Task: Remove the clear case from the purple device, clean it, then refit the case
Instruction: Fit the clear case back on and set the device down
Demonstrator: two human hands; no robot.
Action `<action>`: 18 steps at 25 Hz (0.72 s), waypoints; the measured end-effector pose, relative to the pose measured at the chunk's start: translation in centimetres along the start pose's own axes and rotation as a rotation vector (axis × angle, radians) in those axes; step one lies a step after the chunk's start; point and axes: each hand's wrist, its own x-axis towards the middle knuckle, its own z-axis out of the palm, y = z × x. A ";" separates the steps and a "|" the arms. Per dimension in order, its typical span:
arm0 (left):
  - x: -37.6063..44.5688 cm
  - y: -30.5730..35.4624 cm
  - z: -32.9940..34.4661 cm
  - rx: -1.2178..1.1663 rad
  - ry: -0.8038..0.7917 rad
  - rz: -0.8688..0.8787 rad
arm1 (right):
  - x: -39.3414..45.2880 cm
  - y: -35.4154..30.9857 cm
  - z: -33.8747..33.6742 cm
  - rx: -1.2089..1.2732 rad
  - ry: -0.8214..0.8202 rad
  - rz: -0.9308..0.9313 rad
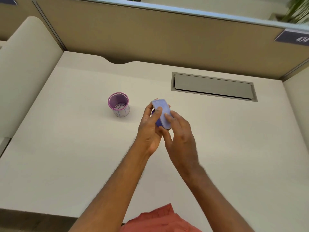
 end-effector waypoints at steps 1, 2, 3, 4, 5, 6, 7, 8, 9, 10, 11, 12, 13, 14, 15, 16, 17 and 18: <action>0.0 -0.6 0.7 0.015 -0.003 0.016 | 0.1 0.7 -0.7 -0.024 0.028 -0.029; 0.0 -1.3 1.7 0.018 -0.016 0.026 | 0.1 1.5 -1.6 -0.049 0.052 -0.057; 0.0 -1.8 2.4 0.010 -0.034 0.033 | 0.1 2.1 -2.3 -0.065 0.068 -0.070; -0.1 -2.5 3.2 -0.004 -0.054 0.035 | 0.1 2.8 -3.0 -0.069 0.081 -0.069; -0.1 -3.0 3.9 -0.018 -0.065 0.037 | 0.1 3.5 -3.7 -0.062 0.092 -0.057; -0.1 -3.5 4.6 -0.017 -0.069 0.043 | 0.2 4.2 -4.4 -0.041 0.100 -0.036; -0.1 -4.1 5.2 -0.003 -0.069 0.054 | 0.4 5.0 -5.1 -0.003 0.103 -0.004; 0.0 -4.8 5.9 0.027 -0.061 0.067 | 0.7 5.8 -5.8 0.057 0.104 0.039; 0.1 -5.3 6.3 0.055 -0.053 0.079 | 0.8 6.5 -6.3 0.139 0.101 0.087; 0.3 -5.9 7.0 0.069 -0.043 0.079 | 1.0 7.3 -7.0 0.242 0.090 0.142; 0.5 -6.3 7.4 0.062 -0.034 0.067 | 1.0 8.0 -7.5 0.370 0.065 0.212; 0.8 -6.6 7.9 0.045 -0.039 0.048 | 1.0 8.7 -7.9 0.529 0.033 0.304; 1.1 -7.0 8.5 0.033 -0.058 0.029 | 0.9 9.7 -8.4 0.714 0.003 0.413; 1.5 -7.2 9.0 0.035 -0.076 0.013 | 0.9 10.6 -8.8 0.882 -0.020 0.513; 1.9 -7.4 9.4 0.046 -0.084 0.002 | 0.9 11.3 -9.3 0.996 -0.034 0.580; 2.2 -7.8 9.9 0.063 -0.085 -0.007 | 0.9 12.3 -9.8 1.040 -0.042 0.612; 2.5 -8.3 10.5 0.087 -0.078 -0.016 | 0.9 13.3 -10.3 1.045 -0.047 0.617; 2.7 -8.7 11.0 0.113 -0.069 -0.020 | 0.9 14.1 -10.7 1.028 -0.051 0.612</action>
